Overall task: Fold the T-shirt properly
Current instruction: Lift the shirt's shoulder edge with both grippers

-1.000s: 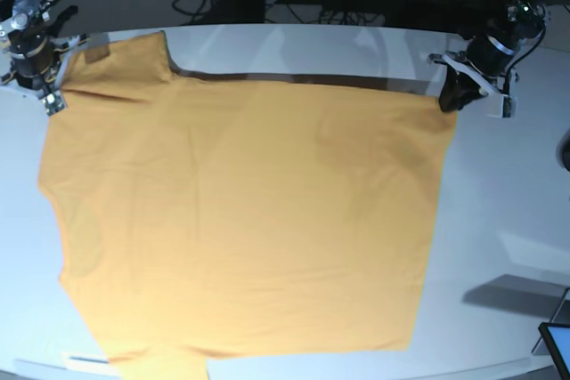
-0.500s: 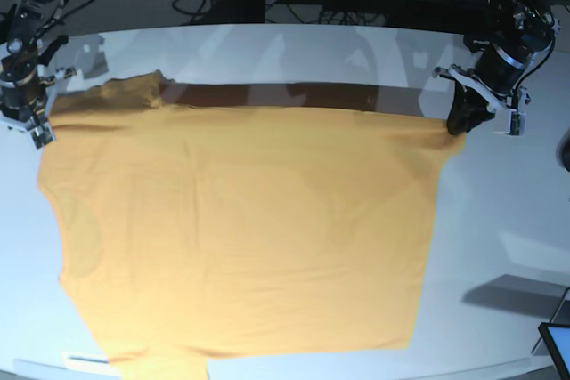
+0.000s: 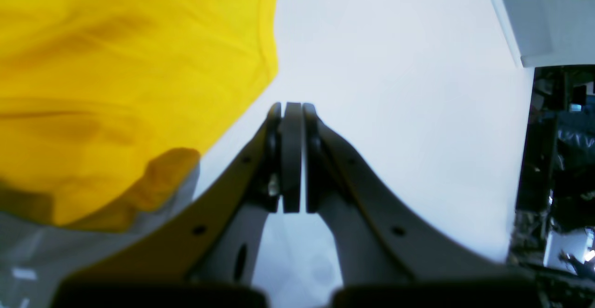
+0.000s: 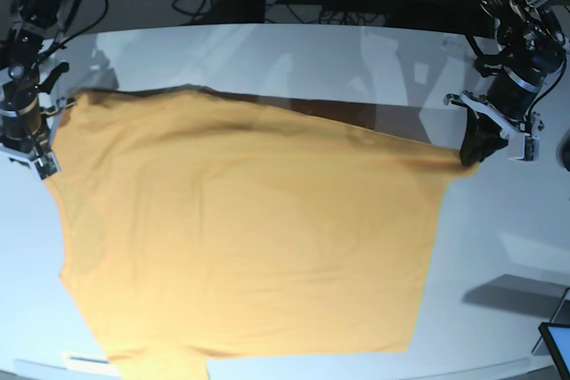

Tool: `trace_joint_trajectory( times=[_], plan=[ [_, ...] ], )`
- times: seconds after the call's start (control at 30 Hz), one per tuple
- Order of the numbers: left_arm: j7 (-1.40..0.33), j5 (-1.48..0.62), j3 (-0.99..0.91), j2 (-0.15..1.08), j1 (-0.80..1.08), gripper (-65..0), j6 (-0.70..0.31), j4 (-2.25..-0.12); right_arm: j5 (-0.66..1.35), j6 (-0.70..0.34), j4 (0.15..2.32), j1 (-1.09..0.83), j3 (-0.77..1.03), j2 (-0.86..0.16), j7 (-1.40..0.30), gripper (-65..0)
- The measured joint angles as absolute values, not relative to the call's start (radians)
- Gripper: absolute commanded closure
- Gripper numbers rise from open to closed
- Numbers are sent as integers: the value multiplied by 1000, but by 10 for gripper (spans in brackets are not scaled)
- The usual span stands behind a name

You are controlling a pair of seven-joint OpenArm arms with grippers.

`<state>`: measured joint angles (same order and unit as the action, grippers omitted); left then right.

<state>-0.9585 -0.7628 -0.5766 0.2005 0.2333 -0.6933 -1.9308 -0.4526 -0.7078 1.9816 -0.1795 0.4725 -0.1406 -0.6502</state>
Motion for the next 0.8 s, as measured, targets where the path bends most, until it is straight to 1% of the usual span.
trace_joint_trajectory(
  times=[0.07,0.13,0.17,0.27,0.3,0.33,0.43,0.53,0.67,0.8],
  plan=[
    [-959,-762,-578,196,241,0,-693,-1931,-506,-707,1981,-175,474,-138,-677,-1],
    [-958,-764,-580,194,262,0,-694,-1931,-503,-707,1981,-178,477,-137,-679,-6],
    [-959,-763,-580,194,273,0,-694,-1931,-489,-707,1981,-187,477,-137,-701,-20],
    [-965,-760,-580,194,284,0,-693,-1929,-424,-707,1981,-240,482,-134,-805,-126],
    [-963,-761,-580,193,282,0,-693,-1929,-393,-707,1981,-255,485,-131,-830,-155],
    [-961,-763,-580,192,280,0,-693,-1929,-357,-702,1981,-268,487,-128,-840,-167],
    [-959,-761,-578,192,281,0,-693,-1929,-293,-706,1981,-307,489,-109,-836,-171],
    [-958,-761,-575,194,280,0,-693,-1929,-298,-707,1981,-348,474,-94,-845,-171],
    [-958,-760,-575,194,286,0,-693,-1929,-302,-705,1981,-388,418,-98,-841,-173],
    [-958,-760,-575,194,288,0,-693,-1928,-294,-707,1981,-400,376,-94,-837,-168]
  ],
)
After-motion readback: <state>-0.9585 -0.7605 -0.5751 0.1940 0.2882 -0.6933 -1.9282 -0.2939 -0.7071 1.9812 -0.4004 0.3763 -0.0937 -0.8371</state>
